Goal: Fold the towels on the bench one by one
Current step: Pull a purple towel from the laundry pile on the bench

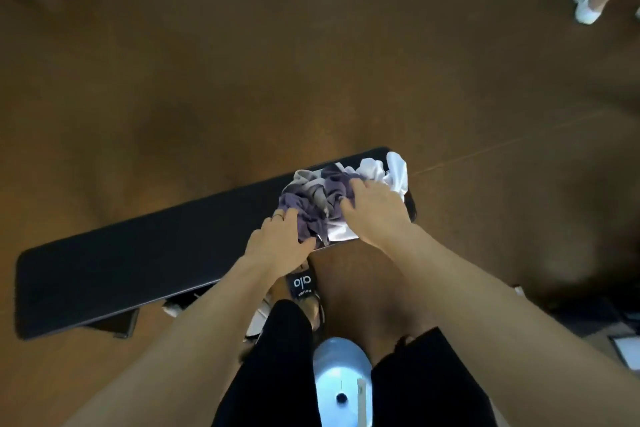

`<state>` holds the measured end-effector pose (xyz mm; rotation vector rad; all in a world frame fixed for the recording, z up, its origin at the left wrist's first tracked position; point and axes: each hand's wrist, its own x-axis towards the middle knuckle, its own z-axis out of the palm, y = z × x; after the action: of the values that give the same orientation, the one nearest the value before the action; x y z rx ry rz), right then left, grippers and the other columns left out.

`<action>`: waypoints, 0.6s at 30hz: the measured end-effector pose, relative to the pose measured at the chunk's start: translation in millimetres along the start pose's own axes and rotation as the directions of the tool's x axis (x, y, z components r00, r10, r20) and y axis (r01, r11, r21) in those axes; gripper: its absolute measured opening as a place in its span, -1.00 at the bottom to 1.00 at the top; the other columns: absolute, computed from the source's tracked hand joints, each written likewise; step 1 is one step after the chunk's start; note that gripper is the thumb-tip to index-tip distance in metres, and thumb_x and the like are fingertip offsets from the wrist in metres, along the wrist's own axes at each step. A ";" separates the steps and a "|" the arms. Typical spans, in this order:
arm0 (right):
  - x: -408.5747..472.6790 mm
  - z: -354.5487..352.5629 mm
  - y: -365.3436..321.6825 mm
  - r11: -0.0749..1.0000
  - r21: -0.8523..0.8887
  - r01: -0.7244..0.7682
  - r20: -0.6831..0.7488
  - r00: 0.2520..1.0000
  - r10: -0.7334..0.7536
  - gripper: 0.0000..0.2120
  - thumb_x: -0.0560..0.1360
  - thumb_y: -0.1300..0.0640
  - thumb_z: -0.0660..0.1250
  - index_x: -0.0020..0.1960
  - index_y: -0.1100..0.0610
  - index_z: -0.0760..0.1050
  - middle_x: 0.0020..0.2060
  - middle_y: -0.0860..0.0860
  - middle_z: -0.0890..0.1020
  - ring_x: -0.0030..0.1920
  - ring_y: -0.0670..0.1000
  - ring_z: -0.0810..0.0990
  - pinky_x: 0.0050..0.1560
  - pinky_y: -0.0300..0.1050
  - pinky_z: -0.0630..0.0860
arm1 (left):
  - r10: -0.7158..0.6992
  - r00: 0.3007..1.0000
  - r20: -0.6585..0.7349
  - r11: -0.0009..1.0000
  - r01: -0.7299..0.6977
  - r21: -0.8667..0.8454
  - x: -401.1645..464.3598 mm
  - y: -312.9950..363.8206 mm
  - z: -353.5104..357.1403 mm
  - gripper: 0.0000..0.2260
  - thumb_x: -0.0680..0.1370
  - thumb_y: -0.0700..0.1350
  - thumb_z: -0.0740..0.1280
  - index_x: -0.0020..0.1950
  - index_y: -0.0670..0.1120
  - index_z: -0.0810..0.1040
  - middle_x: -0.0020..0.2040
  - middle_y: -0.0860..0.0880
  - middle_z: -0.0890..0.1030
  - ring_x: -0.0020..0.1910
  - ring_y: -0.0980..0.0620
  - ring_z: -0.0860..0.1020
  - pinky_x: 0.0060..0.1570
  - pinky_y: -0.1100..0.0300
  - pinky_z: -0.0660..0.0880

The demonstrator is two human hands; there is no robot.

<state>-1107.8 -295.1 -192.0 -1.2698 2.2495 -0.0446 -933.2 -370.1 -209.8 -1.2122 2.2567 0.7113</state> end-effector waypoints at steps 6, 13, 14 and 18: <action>89.9 76.4 -9.2 0.978 0.010 0.206 0.018 0.978 -0.206 -0.70 0.65 0.00 0.10 0.26 0.12 0.45 0.14 0.09 0.58 0.13 0.15 0.55 0.03 0.00 0.44 | -0.060 0.997 -0.051 0.985 0.051 -0.162 89.3 -38.1 47.1 -0.24 0.52 0.21 0.40 0.59 0.00 0.13 0.41 -0.08 0.37 0.33 -0.13 0.44 0.25 -0.07 0.49; 208.1 172.2 -4.0 0.881 -0.047 0.471 0.060 0.881 -0.469 -0.71 0.62 0.14 0.18 0.33 0.09 0.39 0.22 0.04 0.54 0.14 0.09 0.59 -0.01 -0.05 0.57 | -0.016 0.986 -0.167 0.950 -0.038 -0.311 208.2 -87.6 126.7 -0.27 0.39 0.21 0.52 0.46 0.06 0.32 0.33 0.06 0.38 0.30 -0.01 0.41 0.27 0.02 0.49; 219.8 182.6 -4.2 0.871 -0.034 0.489 0.100 0.869 -0.484 -0.71 0.60 0.15 0.19 0.32 0.07 0.40 0.23 0.04 0.52 0.15 0.11 0.57 -0.01 -0.02 0.56 | -0.010 0.981 -0.192 0.937 -0.059 -0.345 220.1 -94.3 137.0 -0.34 0.38 0.24 0.51 0.39 0.10 0.37 0.25 0.11 0.43 0.23 0.06 0.44 0.21 0.04 0.52; 252.8 218.9 -8.5 0.835 -0.093 0.542 0.102 0.840 -0.534 -0.73 0.57 0.09 0.22 0.26 0.02 0.45 0.19 0.04 0.49 0.09 0.15 0.53 -0.04 0.03 0.52 | 0.000 0.953 -0.303 0.845 -0.162 -0.510 253.3 -107.8 159.2 -0.54 0.34 0.23 0.46 0.21 0.26 0.45 0.10 0.24 0.53 0.10 0.23 0.51 0.08 0.21 0.48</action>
<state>-1098.3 -451.2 -487.8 -1.9067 1.7857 -0.0732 -940.1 -472.6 -510.8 -1.5637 2.4459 1.3375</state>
